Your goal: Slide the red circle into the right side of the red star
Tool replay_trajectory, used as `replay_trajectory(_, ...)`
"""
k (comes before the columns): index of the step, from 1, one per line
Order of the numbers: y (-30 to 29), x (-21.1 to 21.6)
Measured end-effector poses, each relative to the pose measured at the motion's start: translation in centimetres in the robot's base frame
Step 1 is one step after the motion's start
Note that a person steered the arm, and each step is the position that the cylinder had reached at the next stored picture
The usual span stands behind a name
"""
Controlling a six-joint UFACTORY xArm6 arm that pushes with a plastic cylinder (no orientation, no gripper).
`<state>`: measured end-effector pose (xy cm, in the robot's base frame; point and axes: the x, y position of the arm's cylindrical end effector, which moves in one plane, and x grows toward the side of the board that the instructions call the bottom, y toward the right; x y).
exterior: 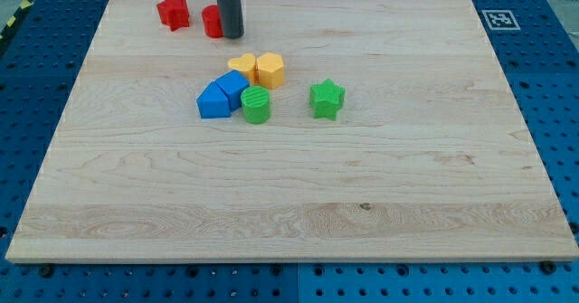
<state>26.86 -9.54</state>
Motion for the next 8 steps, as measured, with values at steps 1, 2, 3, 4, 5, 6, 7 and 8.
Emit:
replay_trajectory(1,-0.4,-0.9)
replay_trajectory(2,-0.4,1.8)
replay_trajectory(3,-0.7,1.4)
replay_trajectory(4,-0.7,1.6)
replay_trajectory(5,-0.1,1.7)
replay_trajectory(6,1.5,0.7)
replay_trajectory(7,1.5,-1.5)
replay_trajectory(8,0.2,-3.5)
